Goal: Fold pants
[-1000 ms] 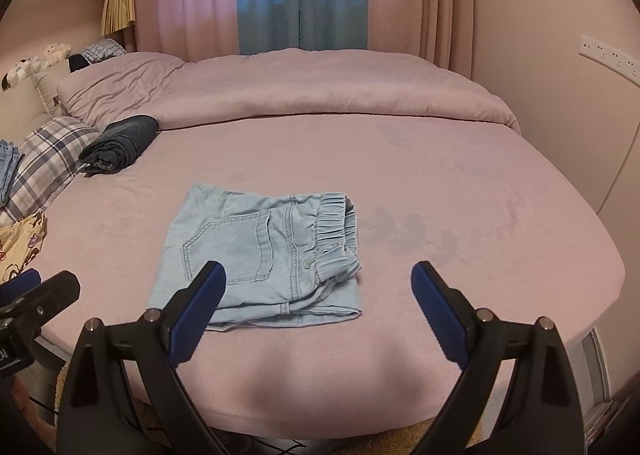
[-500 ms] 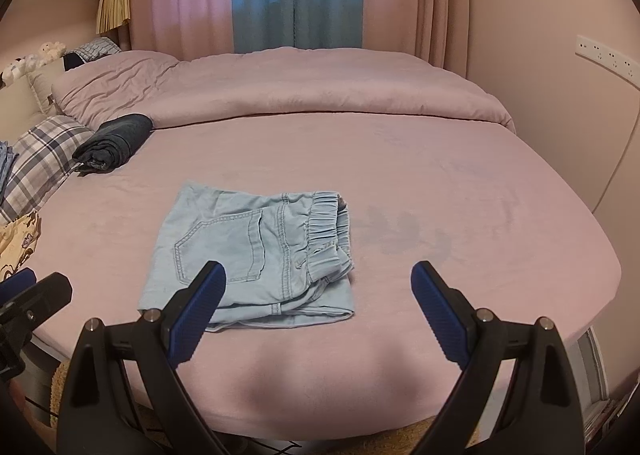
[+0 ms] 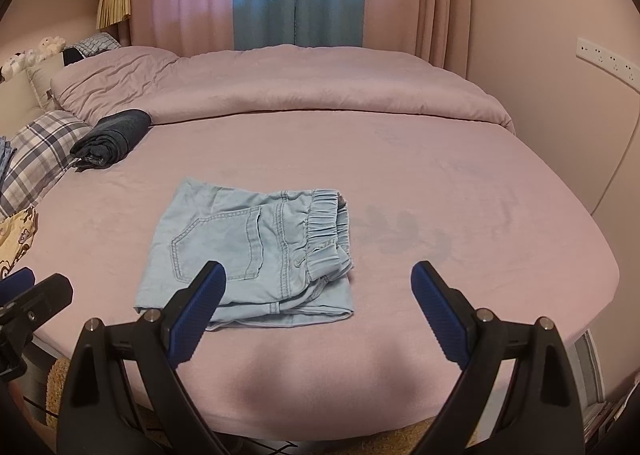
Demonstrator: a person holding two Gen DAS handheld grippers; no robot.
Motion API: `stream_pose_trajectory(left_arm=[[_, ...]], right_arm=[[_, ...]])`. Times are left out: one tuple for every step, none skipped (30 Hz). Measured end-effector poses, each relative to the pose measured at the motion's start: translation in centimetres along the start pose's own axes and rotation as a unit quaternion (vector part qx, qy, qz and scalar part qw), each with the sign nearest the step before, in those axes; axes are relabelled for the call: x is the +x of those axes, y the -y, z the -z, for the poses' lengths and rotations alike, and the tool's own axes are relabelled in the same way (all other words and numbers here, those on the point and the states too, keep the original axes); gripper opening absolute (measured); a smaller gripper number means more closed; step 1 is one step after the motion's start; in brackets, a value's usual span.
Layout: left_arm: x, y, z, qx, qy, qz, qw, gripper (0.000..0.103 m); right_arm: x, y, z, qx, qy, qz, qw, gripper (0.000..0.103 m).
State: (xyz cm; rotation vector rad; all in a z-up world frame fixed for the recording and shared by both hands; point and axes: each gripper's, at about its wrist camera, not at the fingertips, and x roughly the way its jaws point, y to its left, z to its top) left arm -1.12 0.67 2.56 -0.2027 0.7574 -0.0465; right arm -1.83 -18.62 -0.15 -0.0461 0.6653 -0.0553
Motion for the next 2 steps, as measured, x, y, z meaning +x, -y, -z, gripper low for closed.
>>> stream_pose_trajectory(left_arm=[[0.01,-0.01,-0.01,0.001,0.000,0.000,1.0000,0.100],[0.03,-0.02,0.01,0.001,-0.001,0.000,1.0000,0.100]], right_arm=[[0.02,-0.02,0.00,-0.001,0.000,0.000,1.000,0.095],[0.04,-0.04,0.04,-0.001,0.000,0.001,1.000,0.095]])
